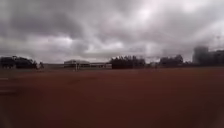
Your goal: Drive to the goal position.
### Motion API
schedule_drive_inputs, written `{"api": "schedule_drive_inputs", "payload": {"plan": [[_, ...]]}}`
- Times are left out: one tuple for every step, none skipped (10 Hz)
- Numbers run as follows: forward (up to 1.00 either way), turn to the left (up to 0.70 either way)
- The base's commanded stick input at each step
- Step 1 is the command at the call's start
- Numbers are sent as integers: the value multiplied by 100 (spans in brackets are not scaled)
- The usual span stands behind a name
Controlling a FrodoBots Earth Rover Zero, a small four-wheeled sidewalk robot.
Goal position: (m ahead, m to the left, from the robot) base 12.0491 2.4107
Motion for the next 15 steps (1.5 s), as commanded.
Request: {"api": "schedule_drive_inputs", "payload": {"plan": [[70, 0], [70, 0], [70, 0], [70, 0], [70, 0], [70, 0], [70, 0], [70, 0], [70, 0], [70, 0], [70, 0], [70, 0], [70, 0], [70, 0], [70, 0]]}}
